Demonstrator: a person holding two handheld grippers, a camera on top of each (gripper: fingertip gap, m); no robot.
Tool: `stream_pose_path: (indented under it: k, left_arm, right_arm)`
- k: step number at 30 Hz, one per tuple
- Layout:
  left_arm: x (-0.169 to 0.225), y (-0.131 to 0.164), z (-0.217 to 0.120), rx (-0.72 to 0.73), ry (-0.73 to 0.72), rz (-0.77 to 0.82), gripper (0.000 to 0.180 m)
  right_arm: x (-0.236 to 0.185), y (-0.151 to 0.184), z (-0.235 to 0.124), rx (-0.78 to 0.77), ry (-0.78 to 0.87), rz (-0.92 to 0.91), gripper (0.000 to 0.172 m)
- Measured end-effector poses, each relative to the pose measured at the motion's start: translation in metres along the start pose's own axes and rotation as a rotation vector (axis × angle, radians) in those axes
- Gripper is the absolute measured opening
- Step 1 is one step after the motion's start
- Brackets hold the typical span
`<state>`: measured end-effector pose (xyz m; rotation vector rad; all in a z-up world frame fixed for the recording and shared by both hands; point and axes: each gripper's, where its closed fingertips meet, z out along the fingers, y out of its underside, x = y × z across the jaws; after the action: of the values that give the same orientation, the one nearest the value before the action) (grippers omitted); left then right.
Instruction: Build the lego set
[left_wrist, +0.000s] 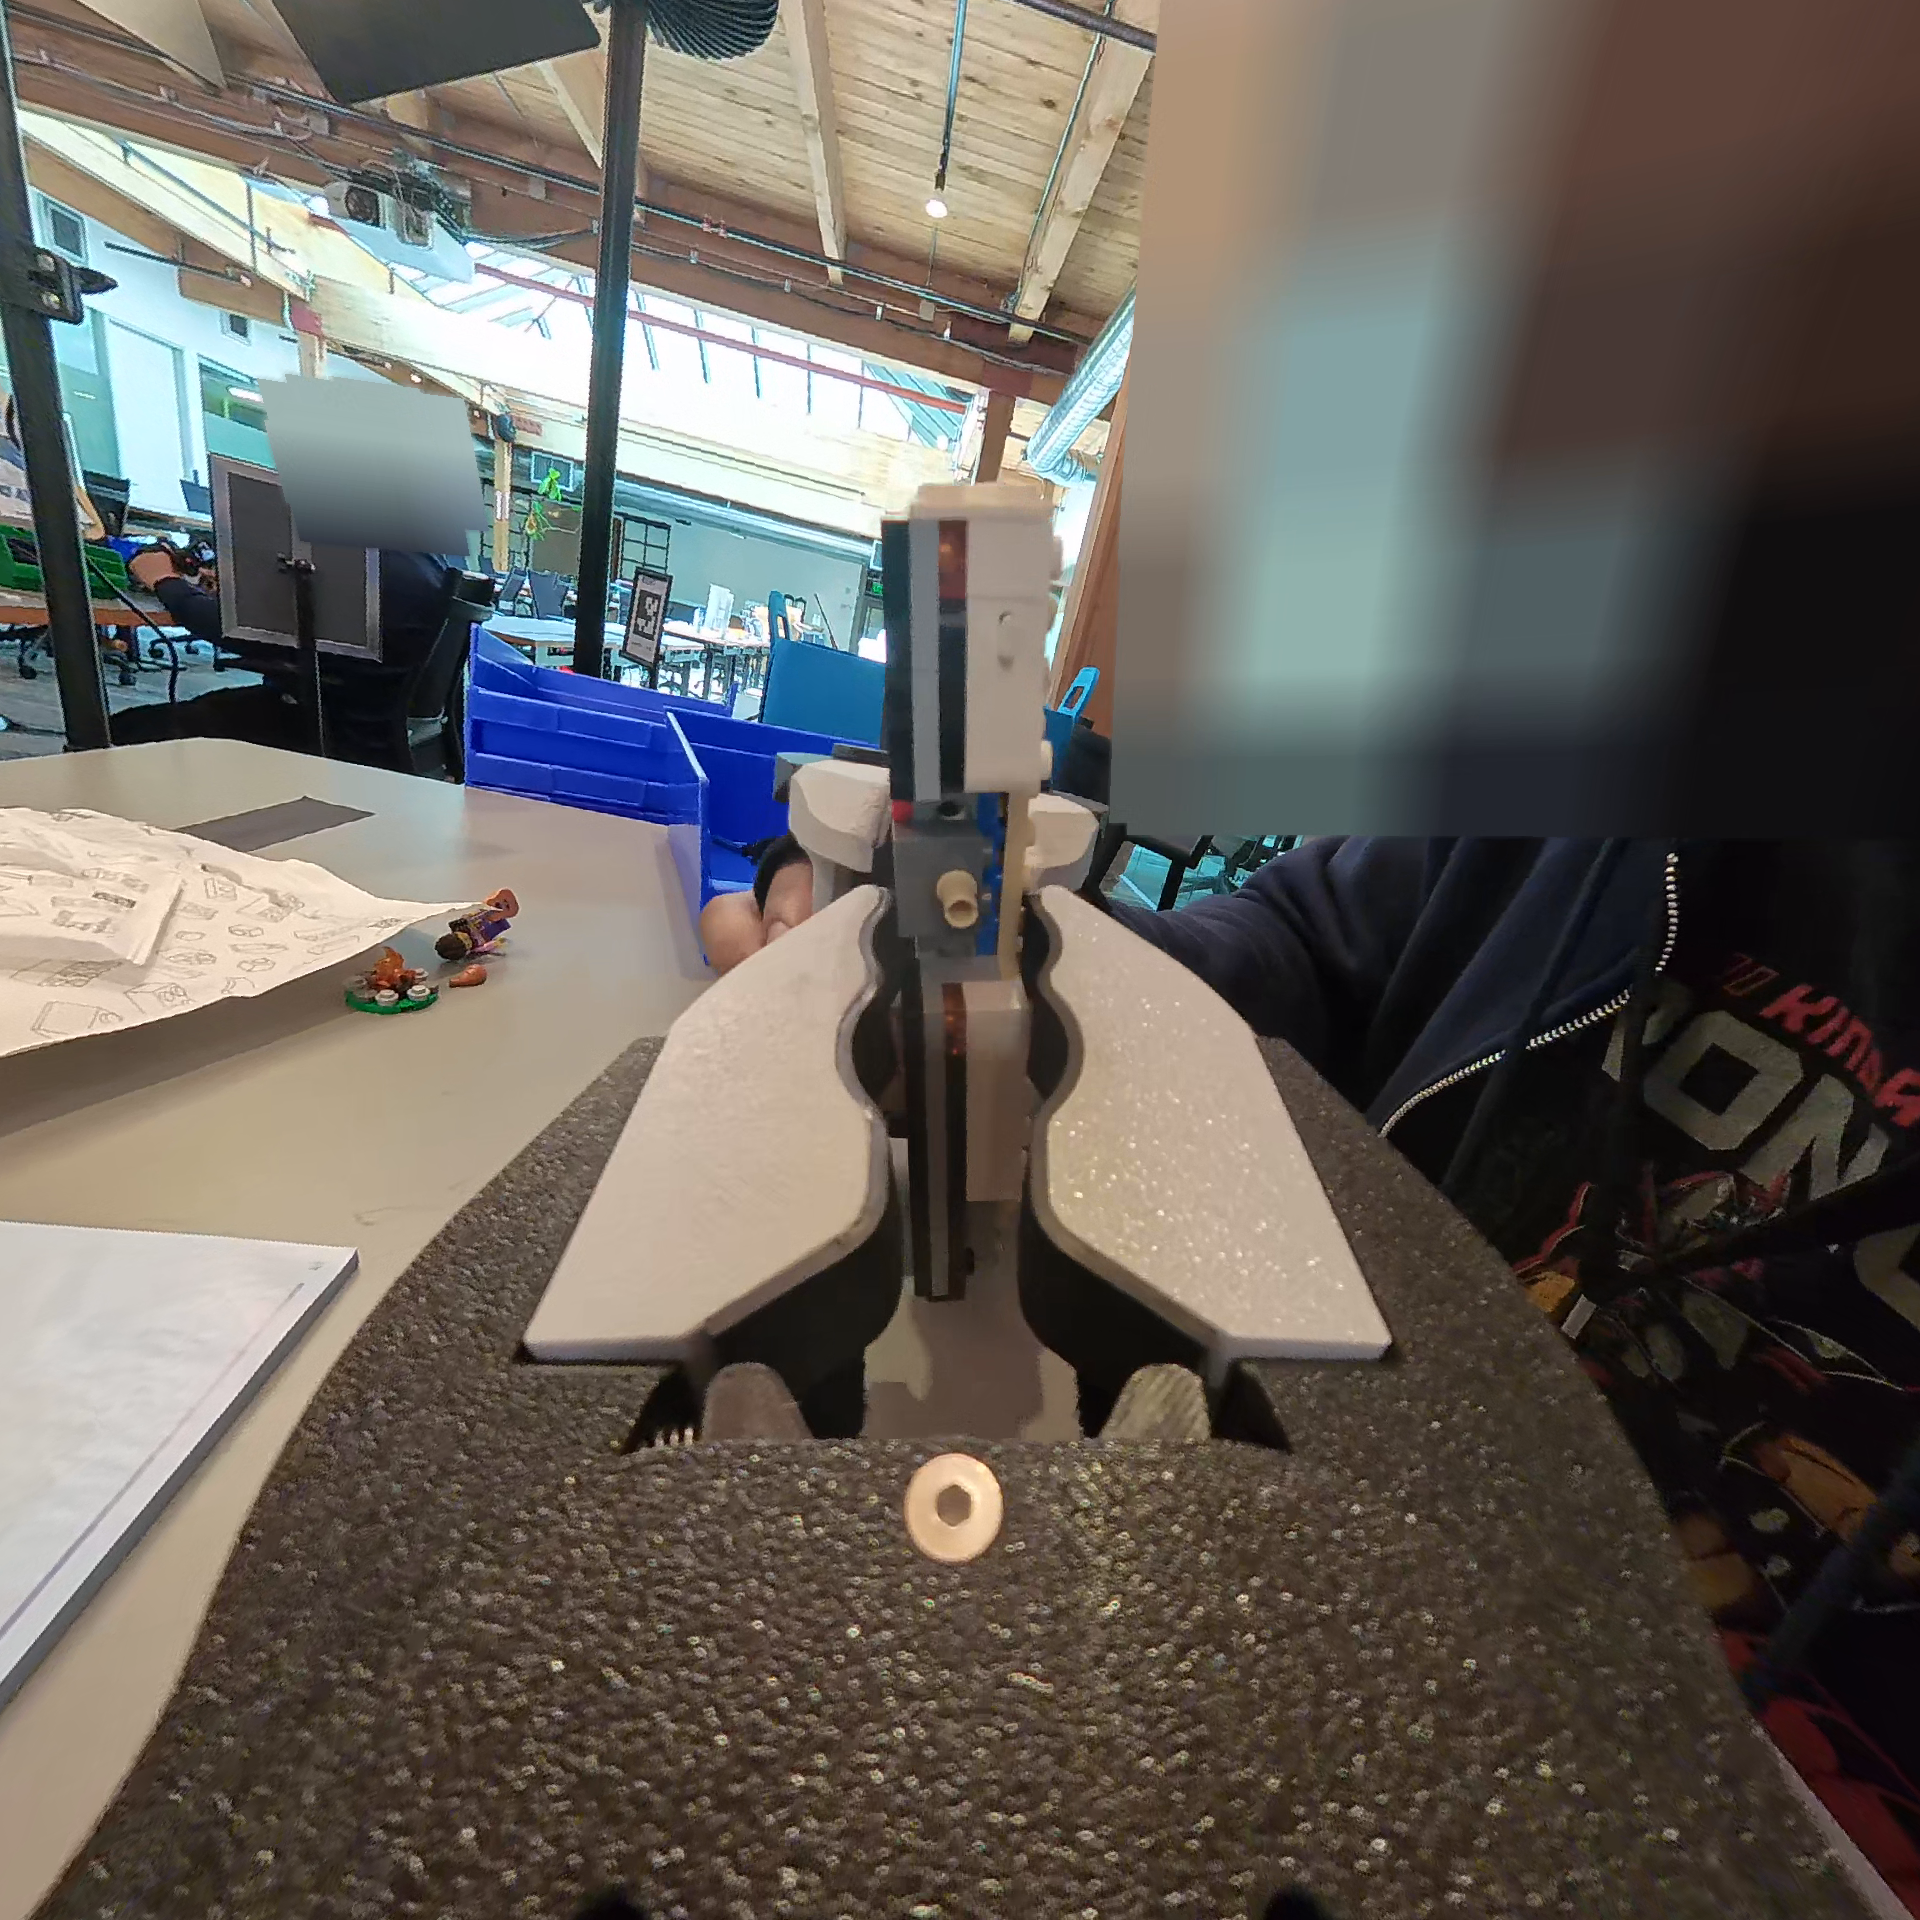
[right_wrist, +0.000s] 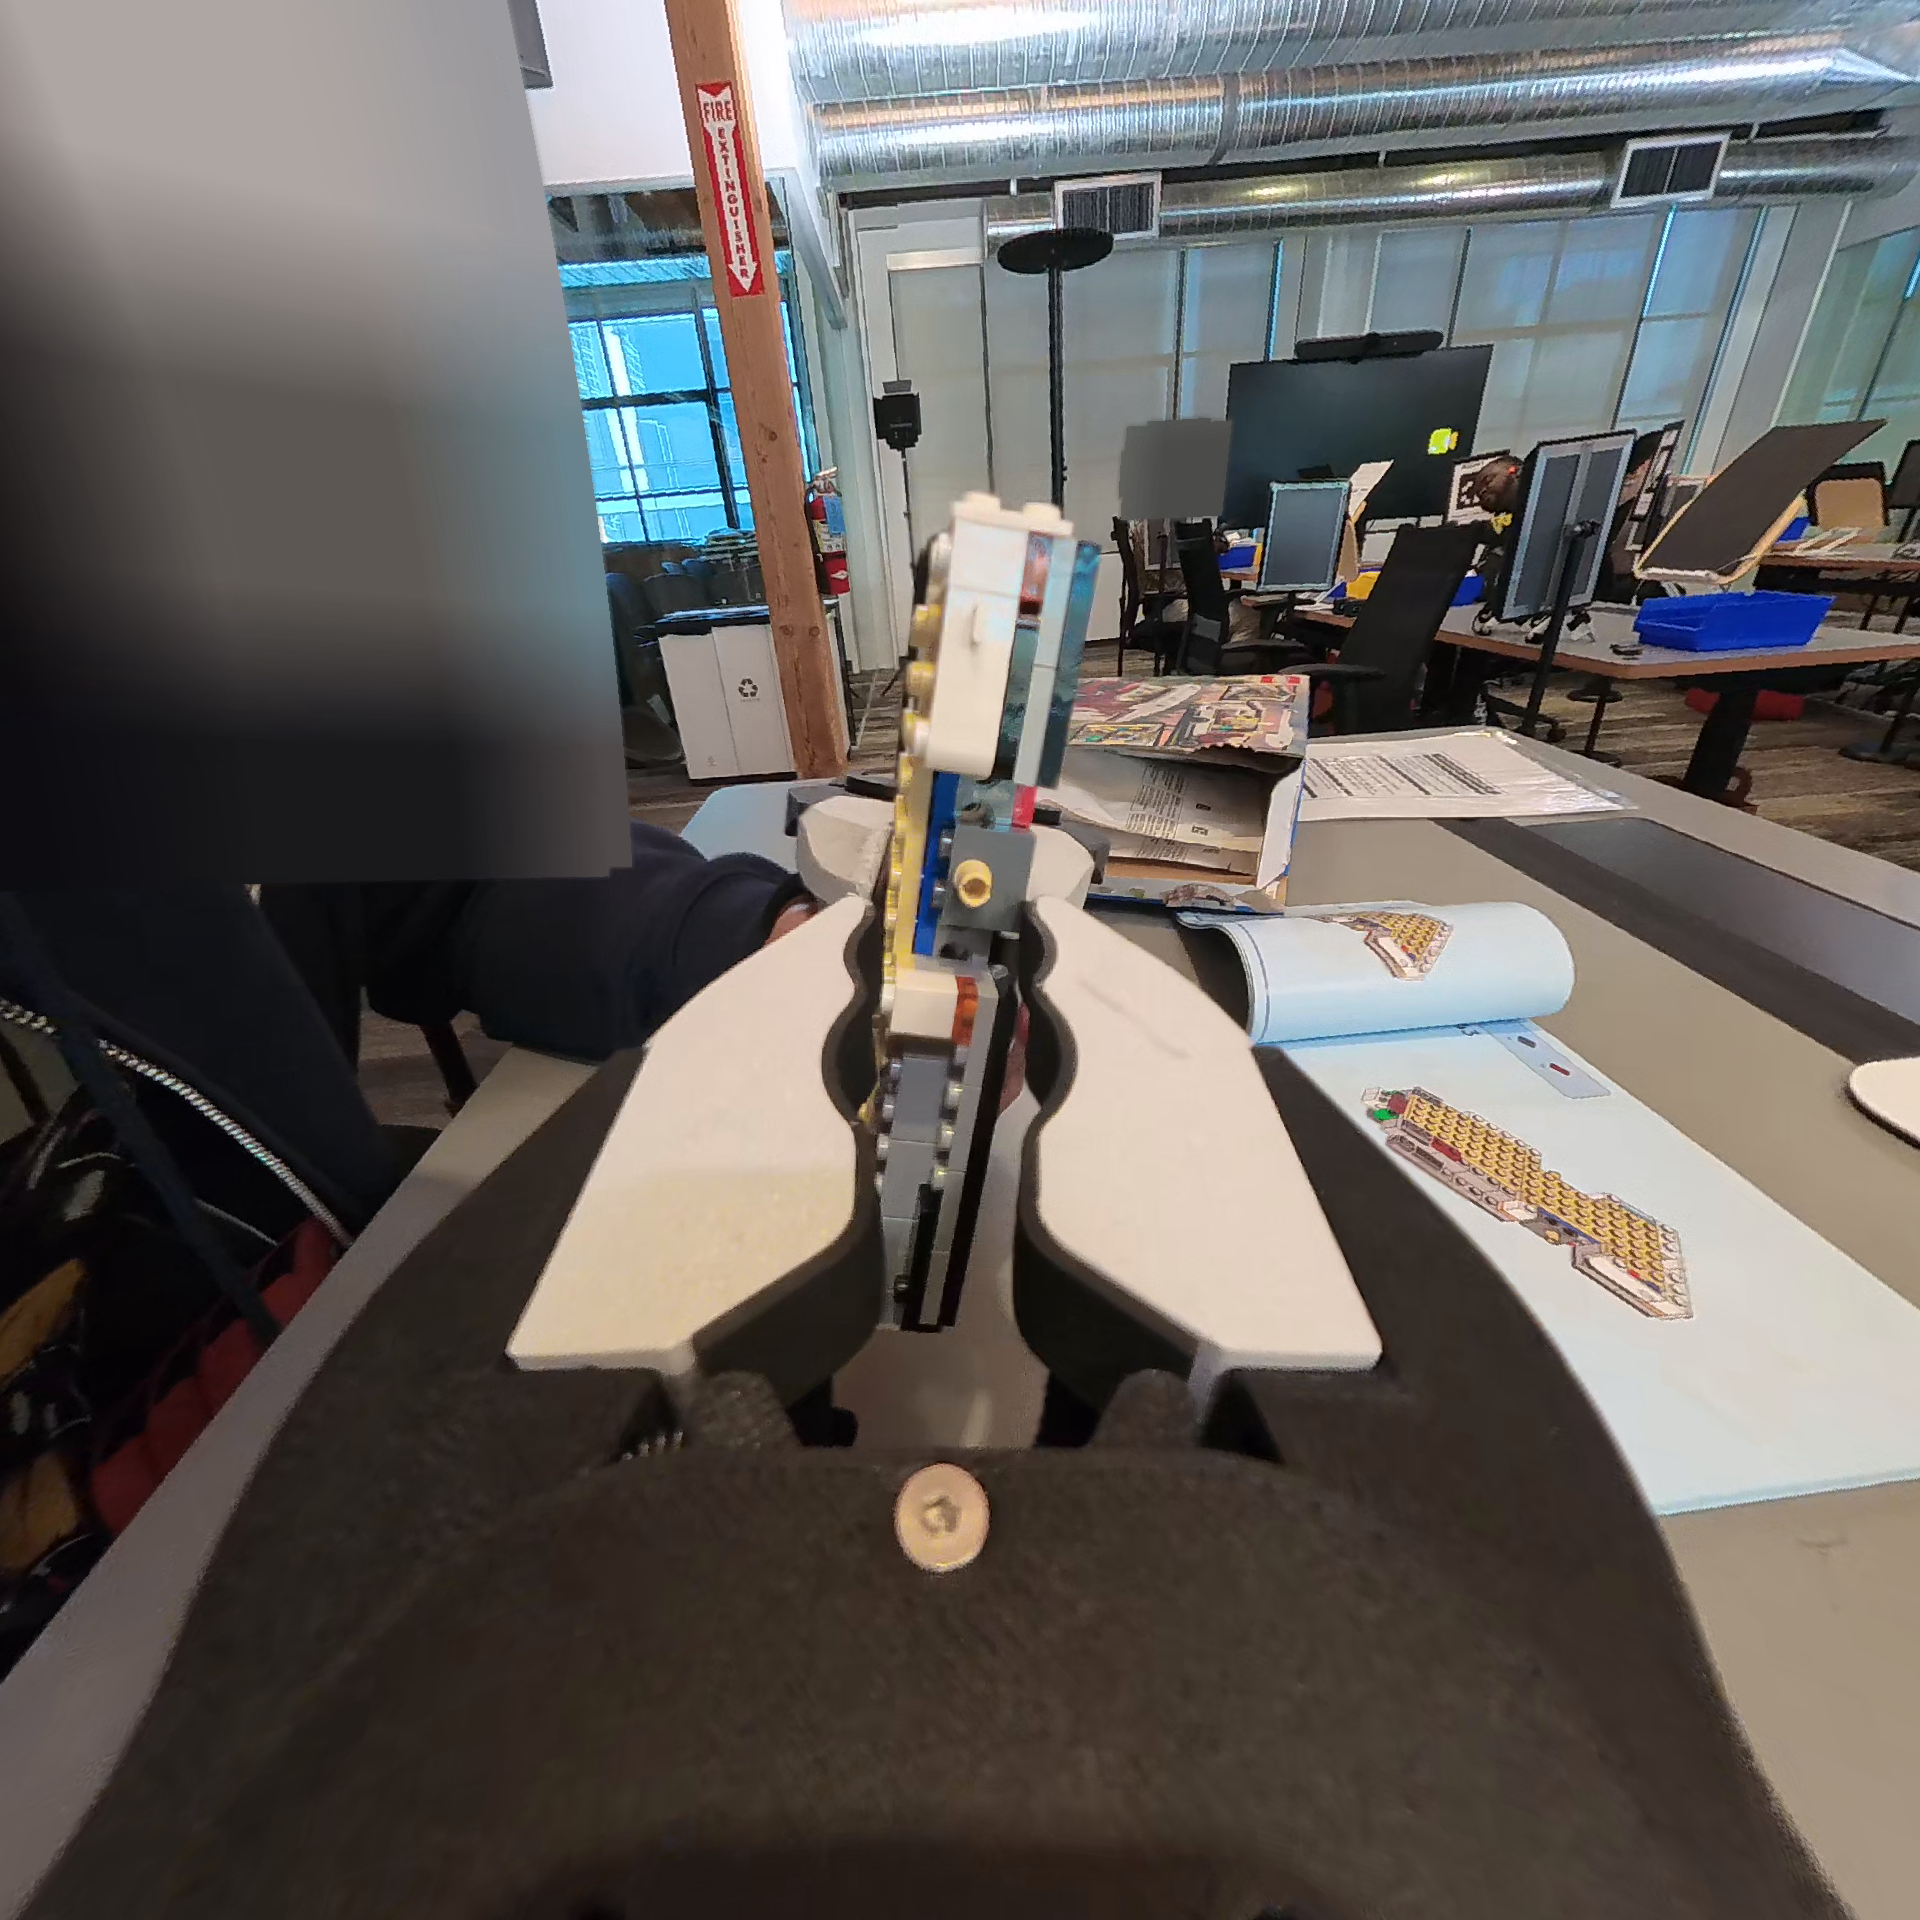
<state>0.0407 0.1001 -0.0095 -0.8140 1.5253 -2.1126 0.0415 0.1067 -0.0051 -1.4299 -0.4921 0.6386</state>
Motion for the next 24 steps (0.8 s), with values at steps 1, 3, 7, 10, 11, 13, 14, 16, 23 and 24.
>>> stream_pose_path:
  k: [1, 3, 7, 10, 11, 13, 14, 16, 23, 24]
  left_arm:
    - [0.000, 0.000, 0.000, 0.005, 0.003, 0.003, 0.022]
    - [0.000, 0.000, 0.000, 0.010, 0.004, -0.002, 0.022]
    - [0.003, -0.001, 0.000, 0.014, 0.018, 0.016, 0.022]
    - [0.004, -0.001, 0.000, 0.013, 0.024, 0.016, 0.022]
    - [0.005, -0.001, 0.000, 0.014, 0.028, 0.016, 0.022]
    - [0.005, -0.001, 0.000, 0.016, 0.033, 0.015, 0.022]
    - [0.006, 0.000, 0.001, 0.014, 0.035, 0.017, 0.022]
    - [0.007, 0.000, 0.001, 0.012, 0.042, 0.018, 0.022]
    - [0.011, 0.001, 0.000, 0.003, 0.066, 0.034, 0.022]
    - [0.011, 0.002, 0.001, -0.002, 0.066, 0.036, 0.022]
  right_arm:
    - [0.000, 0.000, 0.001, -0.003, 0.015, -0.022, 0.026]
    - [0.000, 0.001, 0.002, -0.024, 0.048, -0.072, 0.029]
    - [-0.002, 0.002, 0.006, -0.041, 0.065, -0.102, 0.039]
    - [-0.003, -0.003, 0.005, -0.015, 0.068, -0.107, 0.038]
    - [-0.004, -0.004, 0.005, -0.010, 0.069, -0.111, 0.038]
    - [-0.005, -0.004, 0.004, -0.009, 0.069, -0.124, 0.034]
    - [-0.005, -0.004, 0.005, -0.008, 0.070, -0.130, 0.031]
    - [-0.006, -0.004, 0.004, -0.001, 0.066, -0.133, 0.028]
    - [-0.011, -0.005, 0.005, 0.010, 0.024, -0.100, 0.025]
    - [-0.012, -0.004, 0.005, 0.009, 0.013, -0.093, 0.025]
